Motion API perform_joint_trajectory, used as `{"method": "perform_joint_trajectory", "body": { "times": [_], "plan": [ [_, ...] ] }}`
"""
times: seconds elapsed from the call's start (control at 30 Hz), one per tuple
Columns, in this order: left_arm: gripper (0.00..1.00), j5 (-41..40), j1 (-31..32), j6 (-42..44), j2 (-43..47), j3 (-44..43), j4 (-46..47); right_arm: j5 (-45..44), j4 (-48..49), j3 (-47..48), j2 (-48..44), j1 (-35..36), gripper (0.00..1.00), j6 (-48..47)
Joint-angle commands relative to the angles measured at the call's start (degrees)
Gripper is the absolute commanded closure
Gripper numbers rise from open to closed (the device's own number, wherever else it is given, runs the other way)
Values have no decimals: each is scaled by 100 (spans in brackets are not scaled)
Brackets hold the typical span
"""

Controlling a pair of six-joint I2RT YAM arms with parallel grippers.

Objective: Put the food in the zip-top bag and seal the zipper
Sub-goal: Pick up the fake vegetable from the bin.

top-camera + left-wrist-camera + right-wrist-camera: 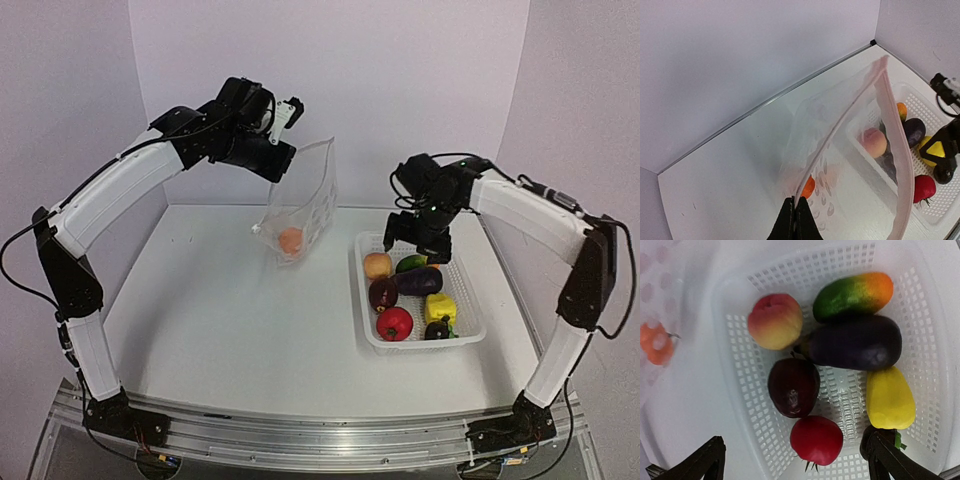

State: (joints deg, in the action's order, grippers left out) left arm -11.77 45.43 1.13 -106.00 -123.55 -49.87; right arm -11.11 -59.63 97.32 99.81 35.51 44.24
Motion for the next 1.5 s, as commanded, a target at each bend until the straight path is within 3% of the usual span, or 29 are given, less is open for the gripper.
{"method": "perform_joint_trajectory", "body": {
  "times": [0.0, 0.17, 0.73, 1.0, 1.23, 1.37, 1.47],
  "plan": [
    [100, -257, 108, 286, 189, 147, 183, 391, -306, 167, 678, 4, 6, 122],
    [100, -237, 117, 281, 222, 358, 239, 484, -184, 279, 1295, -3, 10, -23],
    [100, -170, 124, 176, 241, 455, 186, 605, 1081, -435, 2044, -34, 28, -221],
    [100, -128, 128, 134, 267, 529, 219, 429, 1010, -600, 1185, -26, 65, -447],
    [100, -28, 133, 65, 230, 500, 269, -217, 533, 18, -220, 148, 73, -615],
    [100, 47, 135, 12, 206, 470, 286, -988, 516, 1008, -690, 782, 76, -889],
    [100, 120, 136, -36, 171, 438, 280, -1050, 1206, 1390, -785, 1334, 77, -997]
  ]
}}
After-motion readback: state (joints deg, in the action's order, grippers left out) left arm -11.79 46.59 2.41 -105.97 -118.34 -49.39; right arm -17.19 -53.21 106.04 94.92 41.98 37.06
